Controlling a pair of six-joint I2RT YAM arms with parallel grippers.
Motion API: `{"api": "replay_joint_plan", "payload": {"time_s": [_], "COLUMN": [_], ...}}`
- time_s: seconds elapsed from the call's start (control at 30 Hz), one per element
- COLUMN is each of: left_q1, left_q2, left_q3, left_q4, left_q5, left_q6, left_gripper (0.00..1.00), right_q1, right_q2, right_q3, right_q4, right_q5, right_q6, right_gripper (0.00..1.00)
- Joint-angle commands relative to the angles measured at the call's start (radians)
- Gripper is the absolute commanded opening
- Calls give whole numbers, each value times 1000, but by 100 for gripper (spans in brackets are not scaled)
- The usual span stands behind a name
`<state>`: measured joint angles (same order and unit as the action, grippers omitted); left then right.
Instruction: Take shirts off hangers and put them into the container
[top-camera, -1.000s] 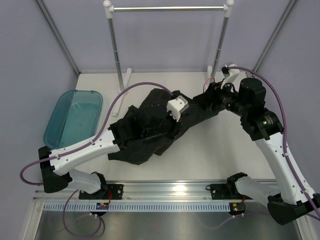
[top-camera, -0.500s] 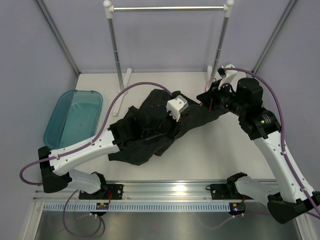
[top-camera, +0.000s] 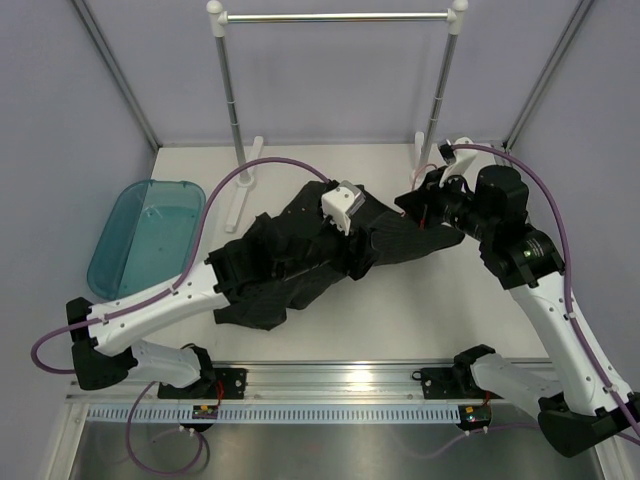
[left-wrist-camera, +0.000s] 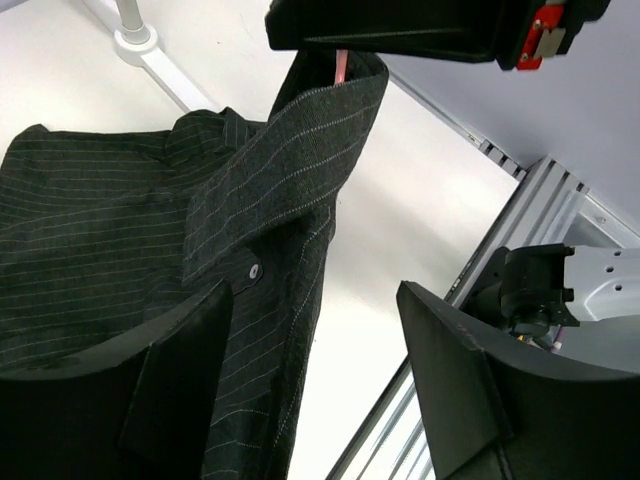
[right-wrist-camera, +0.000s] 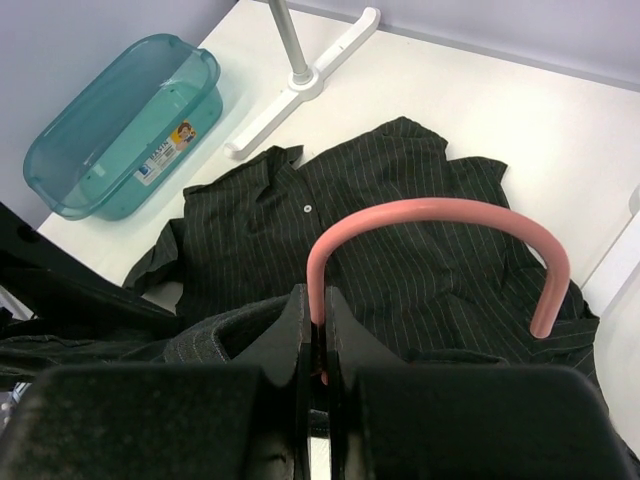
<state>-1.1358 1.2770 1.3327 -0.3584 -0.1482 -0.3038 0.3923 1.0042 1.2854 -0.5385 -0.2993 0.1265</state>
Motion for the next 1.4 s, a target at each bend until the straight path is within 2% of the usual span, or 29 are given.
{"api": "replay_joint_plan", "payload": {"time_s": [0.0,0.27,0.43,0.77,0.9,0.93,1.03,1.07,1.13,1.17,1.37], "left_q1": [-2,16,53,61,61,61,61,61,61,61,61], "left_q2": [-22,30,58,140,145,145,148,150,147,144,113], "left_q3": [14,86,109,191,191,189,192,192,194,191,175], "left_q4": [82,96,114,90,93,91,90,90,88,85,78], "left_q5": [-30,-59,-16,50,67,67,68,68,65,61,19], "left_q6": [-23,-29,-60,-81,-87,-84,-81,-81,-74,-72,-40], "left_gripper": [74,79,78,69,56,50,39,26,13,2,0], "right_q1": [11,13,11,13,13,11,13,13,13,11,13], "right_q2": [-33,-53,-69,-73,-78,-79,-78,-79,-81,-82,-90], "right_q3": [-18,-44,-64,-70,-75,-75,-80,-83,-86,-87,-106], "right_q4": [86,95,100,110,109,110,114,114,114,114,110], "right_q5": [-18,-35,-32,-32,-29,-27,-26,-24,-21,-20,17], "right_q6": [21,12,5,-1,-4,-4,-1,-1,-1,-1,5], "right_gripper": [0,0,0,0,0,0,0,0,0,0,0]}}
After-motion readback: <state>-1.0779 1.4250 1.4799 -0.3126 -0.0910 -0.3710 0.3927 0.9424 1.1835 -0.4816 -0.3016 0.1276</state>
